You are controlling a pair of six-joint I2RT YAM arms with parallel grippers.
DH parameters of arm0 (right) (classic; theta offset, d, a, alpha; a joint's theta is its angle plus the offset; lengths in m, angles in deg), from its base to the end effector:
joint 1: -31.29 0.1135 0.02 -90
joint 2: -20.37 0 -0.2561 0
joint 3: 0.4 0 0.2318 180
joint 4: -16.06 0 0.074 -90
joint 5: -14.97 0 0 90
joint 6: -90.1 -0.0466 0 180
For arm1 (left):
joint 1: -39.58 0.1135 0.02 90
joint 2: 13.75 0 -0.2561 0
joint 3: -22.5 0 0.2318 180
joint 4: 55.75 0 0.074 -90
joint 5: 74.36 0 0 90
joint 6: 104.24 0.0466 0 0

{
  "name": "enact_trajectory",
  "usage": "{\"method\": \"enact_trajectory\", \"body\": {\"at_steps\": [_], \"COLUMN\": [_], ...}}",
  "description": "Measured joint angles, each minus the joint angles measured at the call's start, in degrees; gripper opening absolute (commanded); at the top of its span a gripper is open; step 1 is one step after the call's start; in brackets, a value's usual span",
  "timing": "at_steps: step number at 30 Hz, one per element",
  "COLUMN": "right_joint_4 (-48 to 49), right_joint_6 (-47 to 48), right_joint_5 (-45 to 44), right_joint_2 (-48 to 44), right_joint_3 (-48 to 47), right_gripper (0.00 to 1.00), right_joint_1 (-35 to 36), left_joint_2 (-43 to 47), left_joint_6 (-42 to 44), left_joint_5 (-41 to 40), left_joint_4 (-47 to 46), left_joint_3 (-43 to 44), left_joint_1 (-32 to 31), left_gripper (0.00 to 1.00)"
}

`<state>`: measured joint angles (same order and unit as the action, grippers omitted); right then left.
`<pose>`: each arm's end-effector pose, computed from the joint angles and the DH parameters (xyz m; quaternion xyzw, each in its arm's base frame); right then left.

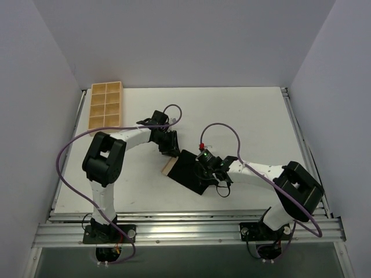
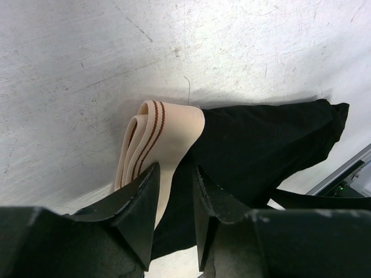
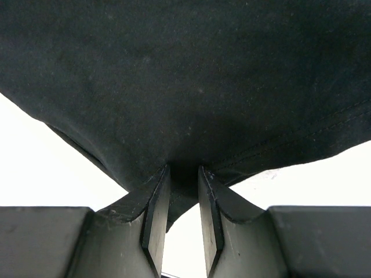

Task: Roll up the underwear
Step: Fold the underwear

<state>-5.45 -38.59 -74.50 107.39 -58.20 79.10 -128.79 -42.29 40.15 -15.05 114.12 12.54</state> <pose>0.1913 0.2117 0.1627 -0.0764 0.9387 0.2334 0.2418 0.3403 -0.1954 0.1487 0.0391 0.9528 -0.2846 0.0984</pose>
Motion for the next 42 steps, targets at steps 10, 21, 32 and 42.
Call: {"method": "enact_trajectory", "body": {"at_steps": [10,21,32,42], "right_joint_4": [-6.3,-9.1,-11.4,-12.3], "right_joint_6": [0.2,0.2,1.3,2.4], "right_joint_5": [-1.3,-1.4,-1.7,-2.9], "right_joint_2": [0.3,0.3,0.3,0.3], "right_joint_3": [-5.4,-10.3,-11.8,-11.8], "right_gripper": [0.23,0.23,0.23,0.23], "right_joint_1": [3.4,4.7,4.8,4.8], "left_joint_2": [9.5,21.6,20.4,16.9], "left_joint_6": [3.2,3.7,3.4,1.7], "left_joint_5": [-6.2,-9.7,-7.7,-5.2], "left_joint_4": [8.7,11.0,7.8,3.5], "left_joint_3": [2.6,-12.3,-19.4,-20.4], "left_joint_1": [0.5,3.0,3.0,3.0], "left_gripper": [0.56,0.60,0.59,0.52]}}
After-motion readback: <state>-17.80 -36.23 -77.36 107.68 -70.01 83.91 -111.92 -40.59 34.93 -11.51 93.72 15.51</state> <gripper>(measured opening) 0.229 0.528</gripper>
